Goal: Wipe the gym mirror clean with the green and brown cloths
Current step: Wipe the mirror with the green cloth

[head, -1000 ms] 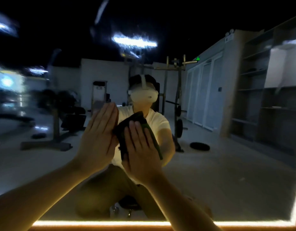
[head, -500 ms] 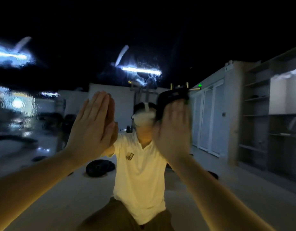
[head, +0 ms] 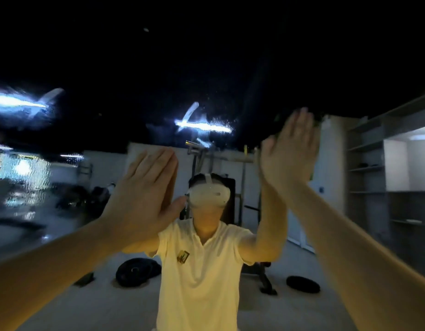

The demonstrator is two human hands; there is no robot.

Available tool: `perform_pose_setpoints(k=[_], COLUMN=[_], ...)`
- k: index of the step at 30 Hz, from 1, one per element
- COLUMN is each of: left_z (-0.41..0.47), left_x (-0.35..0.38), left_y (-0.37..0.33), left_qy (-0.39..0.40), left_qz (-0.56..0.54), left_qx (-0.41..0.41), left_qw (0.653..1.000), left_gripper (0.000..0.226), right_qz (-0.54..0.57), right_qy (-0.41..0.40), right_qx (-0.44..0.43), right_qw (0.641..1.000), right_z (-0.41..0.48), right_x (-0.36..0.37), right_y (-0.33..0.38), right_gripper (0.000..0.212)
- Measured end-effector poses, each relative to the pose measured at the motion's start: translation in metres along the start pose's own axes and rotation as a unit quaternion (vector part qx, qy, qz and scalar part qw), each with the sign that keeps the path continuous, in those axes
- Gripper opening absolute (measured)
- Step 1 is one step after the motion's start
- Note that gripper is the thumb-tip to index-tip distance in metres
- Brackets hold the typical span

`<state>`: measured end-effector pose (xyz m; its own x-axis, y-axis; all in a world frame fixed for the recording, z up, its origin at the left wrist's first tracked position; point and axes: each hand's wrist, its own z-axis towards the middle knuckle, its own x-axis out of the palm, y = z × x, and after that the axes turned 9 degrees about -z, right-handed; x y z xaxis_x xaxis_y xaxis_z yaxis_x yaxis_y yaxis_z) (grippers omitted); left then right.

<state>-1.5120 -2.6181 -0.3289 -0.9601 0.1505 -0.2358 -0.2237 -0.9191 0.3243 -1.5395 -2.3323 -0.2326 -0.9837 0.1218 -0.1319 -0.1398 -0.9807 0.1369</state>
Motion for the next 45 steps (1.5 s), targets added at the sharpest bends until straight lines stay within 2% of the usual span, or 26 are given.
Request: perform_pose_setpoints(k=[3, 6, 8, 9, 10, 12, 14, 16, 17, 19, 21, 24, 26, 27, 28, 31, 33, 34, 36, 38, 40, 42, 43, 45], left_z=[0.014, 0.038, 0.057, 0.064, 0.07, 0.075, 0.073, 0.071, 0.07, 0.07, 0.069, 0.067, 0.066, 0.066, 0.065, 0.063, 0.063, 0.063, 0.062, 0.061, 0.061, 0.061, 0.06, 0.059], left_x=[-0.01, -0.019, -0.02, -0.018, -0.015, -0.006, 0.001, 0.004, 0.005, 0.006, 0.007, 0.004, 0.002, 0.002, 0.001, 0.002, 0.004, 0.005, 0.004, 0.002, -0.001, -0.003, -0.003, -0.002], left_y=[0.014, 0.039, 0.056, 0.064, 0.07, 0.075, 0.074, 0.074, 0.075, 0.077, 0.08, 0.085, 0.087, 0.088, 0.089, 0.091, 0.091, 0.092, 0.092, 0.095, 0.098, 0.101, 0.103, 0.105], left_qy=[-0.063, -0.115, -0.113, -0.102, -0.09, -0.074, -0.077, -0.088, -0.091, -0.091, -0.089, -0.087, -0.081, -0.079, -0.078, -0.073, -0.073, -0.076, -0.081, -0.08, -0.073, -0.066, -0.063, -0.059], left_qz=[-0.026, -0.024, -0.022, -0.018, -0.014, -0.007, -0.002, 0.001, 0.003, 0.004, -0.001, -0.007, -0.01, -0.009, -0.007, 0.001, 0.009, 0.01, 0.001, -0.019, -0.036, -0.047, -0.047, -0.038], left_qx=[0.005, -0.061, -0.102, -0.112, -0.113, -0.113, -0.119, -0.116, -0.111, -0.104, -0.095, -0.082, -0.079, -0.078, -0.078, -0.078, -0.073, -0.07, -0.061, -0.055, -0.048, -0.041, -0.037, -0.031], left_qw=[0.998, 0.991, 0.988, 0.988, 0.989, 0.991, 0.99, 0.989, 0.99, 0.99, 0.992, 0.993, 0.994, 0.994, 0.994, 0.994, 0.995, 0.995, 0.995, 0.995, 0.996, 0.996, 0.996, 0.997], left_gripper=[0.06, 0.06, 0.062, 0.065, 0.07, 0.08, 0.084, 0.084, 0.083, 0.081, 0.079, 0.075, 0.075, 0.075, 0.075, 0.076, 0.076, 0.075, 0.074, 0.072, 0.07, 0.069, 0.07, 0.072], right_qz=[-0.009, 0.01, -0.004, -0.008, -0.011, -0.012, -0.005, 0.008, 0.01, 0.005, -0.018, -0.02, -0.021, -0.025, -0.033, -0.027, -0.021, -0.012, -0.01, -0.026, -0.023, -0.019, -0.028, -0.035], right_qy=[-0.024, -0.011, -0.013, -0.018, -0.018, -0.021, -0.021, 0.006, 0.018, 0.0, -0.033, -0.031, -0.017, -0.018, -0.016, -0.029, 0.004, 0.009, -0.005, -0.024, -0.015, -0.006, -0.014, -0.027], right_qx=[-0.167, -0.391, -0.485, -0.483, -0.448, -0.31, -0.144, -0.01, 0.021, -0.001, -0.118, -0.344, -0.443, -0.455, -0.435, -0.233, -0.103, -0.074, -0.093, -0.209, -0.36, -0.443, -0.436, -0.327], right_qw=[0.986, 0.92, 0.875, 0.875, 0.894, 0.95, 0.989, 1.0, 1.0, 1.0, 0.992, 0.938, 0.896, 0.89, 0.9, 0.972, 0.994, 0.997, 0.996, 0.977, 0.933, 0.897, 0.9, 0.944], right_z=[-0.05, -0.095, -0.09, -0.077, -0.06, -0.013, 0.036, 0.065, 0.069, 0.056, 0.022, -0.026, -0.024, -0.012, 0.003, 0.063, 0.087, 0.088, 0.068, 0.022, -0.022, -0.021, -0.005, 0.038], right_x=[-0.005, -0.006, -0.003, -0.002, -0.002, -0.001, -0.001, -0.005, -0.007, -0.009, -0.011, -0.01, -0.012, -0.013, -0.013, -0.019, -0.024, -0.025, -0.026, -0.024, -0.023, -0.027, -0.027, -0.024], right_y=[0.062, 0.088, 0.071, 0.059, 0.046, 0.019, -0.001, 0.0, 0.012, 0.044, 0.079, 0.105, 0.098, 0.09, 0.083, 0.064, 0.067, 0.077, 0.107, 0.134, 0.145, 0.135, 0.125, 0.104], right_gripper=[0.073, 0.074, 0.075, 0.077, 0.078, 0.078, 0.077, 0.08, 0.08, 0.079, 0.077, 0.077, 0.078, 0.079, 0.08, 0.077, 0.072, 0.071, 0.073, 0.077, 0.077, 0.077, 0.077, 0.076])
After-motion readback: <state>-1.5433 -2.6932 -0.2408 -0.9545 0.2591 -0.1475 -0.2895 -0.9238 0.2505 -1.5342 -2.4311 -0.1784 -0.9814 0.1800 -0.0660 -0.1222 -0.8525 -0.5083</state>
